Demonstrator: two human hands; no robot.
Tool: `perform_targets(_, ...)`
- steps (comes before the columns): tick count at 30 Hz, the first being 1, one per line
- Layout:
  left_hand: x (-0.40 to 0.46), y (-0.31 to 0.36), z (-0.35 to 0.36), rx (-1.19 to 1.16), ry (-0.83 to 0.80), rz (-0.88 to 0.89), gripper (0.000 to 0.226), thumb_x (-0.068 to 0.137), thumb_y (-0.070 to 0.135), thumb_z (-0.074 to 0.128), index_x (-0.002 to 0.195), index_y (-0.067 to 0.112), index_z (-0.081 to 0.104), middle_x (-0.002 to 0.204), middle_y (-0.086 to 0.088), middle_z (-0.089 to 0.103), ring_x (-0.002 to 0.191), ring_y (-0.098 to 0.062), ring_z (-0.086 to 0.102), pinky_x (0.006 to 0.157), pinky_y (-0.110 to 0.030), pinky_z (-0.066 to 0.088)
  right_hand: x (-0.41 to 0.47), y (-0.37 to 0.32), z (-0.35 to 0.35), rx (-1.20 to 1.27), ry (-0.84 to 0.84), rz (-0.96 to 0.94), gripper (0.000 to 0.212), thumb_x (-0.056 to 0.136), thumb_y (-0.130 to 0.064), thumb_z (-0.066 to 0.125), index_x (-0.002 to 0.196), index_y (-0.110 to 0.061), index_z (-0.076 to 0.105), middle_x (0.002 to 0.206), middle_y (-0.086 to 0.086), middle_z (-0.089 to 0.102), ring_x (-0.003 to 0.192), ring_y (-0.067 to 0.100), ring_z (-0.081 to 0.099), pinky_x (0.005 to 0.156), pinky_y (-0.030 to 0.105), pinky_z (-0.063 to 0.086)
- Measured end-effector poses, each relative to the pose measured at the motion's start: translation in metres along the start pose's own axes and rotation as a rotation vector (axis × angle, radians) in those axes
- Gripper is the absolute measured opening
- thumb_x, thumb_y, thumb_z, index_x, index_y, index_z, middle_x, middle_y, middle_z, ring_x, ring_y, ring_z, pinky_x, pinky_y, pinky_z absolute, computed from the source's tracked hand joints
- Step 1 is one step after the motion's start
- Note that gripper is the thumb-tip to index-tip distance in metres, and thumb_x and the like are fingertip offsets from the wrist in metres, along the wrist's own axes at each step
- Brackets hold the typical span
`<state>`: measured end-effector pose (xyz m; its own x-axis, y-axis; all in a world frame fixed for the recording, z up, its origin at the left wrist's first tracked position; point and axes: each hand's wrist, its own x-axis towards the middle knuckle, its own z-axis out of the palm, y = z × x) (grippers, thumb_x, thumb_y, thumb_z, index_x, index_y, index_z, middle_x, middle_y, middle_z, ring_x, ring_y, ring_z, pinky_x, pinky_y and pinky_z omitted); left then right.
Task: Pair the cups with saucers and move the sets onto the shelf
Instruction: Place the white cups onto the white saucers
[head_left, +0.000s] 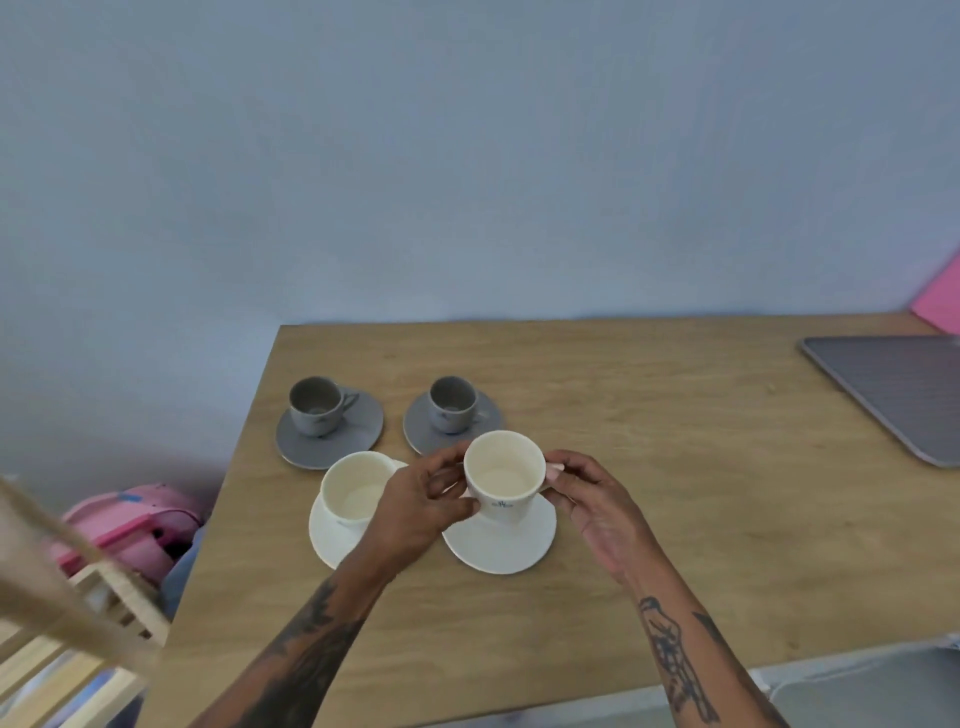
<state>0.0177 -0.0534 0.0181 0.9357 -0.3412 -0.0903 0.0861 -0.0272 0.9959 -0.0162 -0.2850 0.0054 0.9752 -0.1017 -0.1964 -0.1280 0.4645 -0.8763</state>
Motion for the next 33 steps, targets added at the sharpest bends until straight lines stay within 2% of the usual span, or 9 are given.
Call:
perform_targets(3, 0.001, -0.012, 0.002, 0.035, 0.019, -0.007, 0.066, 0.076, -0.020, 0.070, 0.134, 0.010, 0.061, 0.129, -0.005, 0.071, 0.121, -0.013, 0.065, 0.104, -0.035, 0.052, 0.001, 0.010, -0.001, 0.050, 0.035, 0.018, 0.019, 0.078, 0.000, 0.069, 0.097, -0.005, 0.072, 0.101, 0.015, 0.075, 0.095, 0.023, 0.070, 0.088, 0.031, 0.060)
perform_targets(9, 0.008, -0.028, 0.006, 0.075, 0.028, -0.043, 0.065, 0.076, -0.021, 0.067, 0.133, 0.011, 0.061, 0.129, -0.002, 0.069, 0.119, -0.011, 0.066, 0.094, -0.017, 0.053, 0.008, 0.026, -0.002, 0.065, 0.113, 0.097, 0.020, 0.089, 0.012, 0.055, 0.095, -0.003, 0.067, 0.091, 0.012, 0.075, 0.093, 0.022, 0.067, 0.090, 0.033, 0.054)
perform_targets(17, 0.010, -0.031, 0.011, 0.104, 0.034, -0.070, 0.062, 0.079, -0.016, 0.065, 0.132, 0.014, 0.061, 0.131, 0.001, 0.068, 0.122, -0.011, 0.064, 0.100, -0.022, 0.052, 0.017, 0.030, -0.011, 0.053, 0.114, 0.130, 0.020, 0.084, 0.011, 0.060, 0.097, -0.002, 0.069, 0.096, 0.013, 0.074, 0.101, 0.024, 0.064, 0.097, 0.035, 0.049)
perform_targets(20, -0.003, -0.028, 0.014, 0.225, 0.147, -0.063, 0.051, 0.084, -0.004, 0.065, 0.131, 0.018, 0.063, 0.126, 0.007, 0.068, 0.113, -0.009, 0.066, 0.082, -0.009, 0.052, 0.013, 0.028, -0.014, -0.034, 0.118, 0.083, 0.021, 0.083, 0.004, 0.066, 0.100, -0.006, 0.074, 0.103, 0.011, 0.074, 0.104, 0.022, 0.066, 0.099, 0.036, 0.049)
perform_targets(24, -0.032, -0.031, 0.028, 0.255, 0.436, -0.184, 0.029, 0.087, 0.020, 0.070, 0.116, 0.018, 0.072, 0.099, 0.012, 0.073, 0.086, -0.008, 0.069, 0.078, -0.029, 0.058, 0.009, 0.029, -0.021, -0.326, 0.339, 0.025, 0.015, 0.082, -0.029, 0.075, 0.097, -0.030, 0.077, 0.105, -0.004, 0.075, 0.100, 0.015, 0.068, 0.090, 0.034, 0.053)
perform_targets(27, -0.039, -0.033, 0.039, 0.221, 0.439, -0.357, 0.039, 0.087, 0.044, 0.067, 0.117, 0.018, 0.067, 0.107, 0.007, 0.067, 0.096, -0.010, 0.062, 0.081, -0.028, 0.049, 0.010, 0.030, -0.018, -0.391, 0.316, 0.092, 0.026, 0.075, -0.046, 0.076, 0.099, -0.036, 0.075, 0.111, -0.004, 0.073, 0.104, 0.015, 0.067, 0.095, 0.042, 0.055)
perform_targets(30, -0.034, -0.029, 0.046, 0.096, 0.444, -0.466, 0.045, 0.083, 0.061, 0.062, 0.103, 0.022, 0.060, 0.100, 0.005, 0.061, 0.094, -0.018, 0.060, 0.090, -0.047, 0.056, 0.015, 0.024, -0.009, -0.446, 0.261, 0.155, 0.044, 0.063, -0.059, 0.075, 0.102, -0.038, 0.073, 0.113, -0.006, 0.072, 0.107, 0.016, 0.066, 0.096, 0.046, 0.054)
perform_targets(31, -0.032, -0.027, 0.047, 0.052, 0.456, -0.481, 0.050, 0.082, 0.064, 0.062, 0.106, 0.021, 0.058, 0.099, 0.007, 0.060, 0.095, -0.018, 0.060, 0.091, -0.050, 0.056, 0.016, 0.023, -0.006, -0.463, 0.256, 0.167, 0.045, 0.062, -0.060, 0.074, 0.102, -0.039, 0.073, 0.113, -0.006, 0.073, 0.107, 0.017, 0.066, 0.096, 0.046, 0.055)
perform_targets(33, -0.026, -0.026, 0.051, -0.002, 0.476, -0.509, 0.069, 0.079, 0.067, 0.064, 0.125, 0.016, 0.055, 0.113, 0.003, 0.060, 0.106, -0.023, 0.059, 0.095, -0.050, 0.055, 0.020, 0.023, -0.004, -0.469, 0.233, 0.188, 0.045, 0.063, -0.059, 0.074, 0.102, -0.038, 0.075, 0.110, -0.005, 0.075, 0.106, 0.019, 0.068, 0.092, 0.044, 0.056)
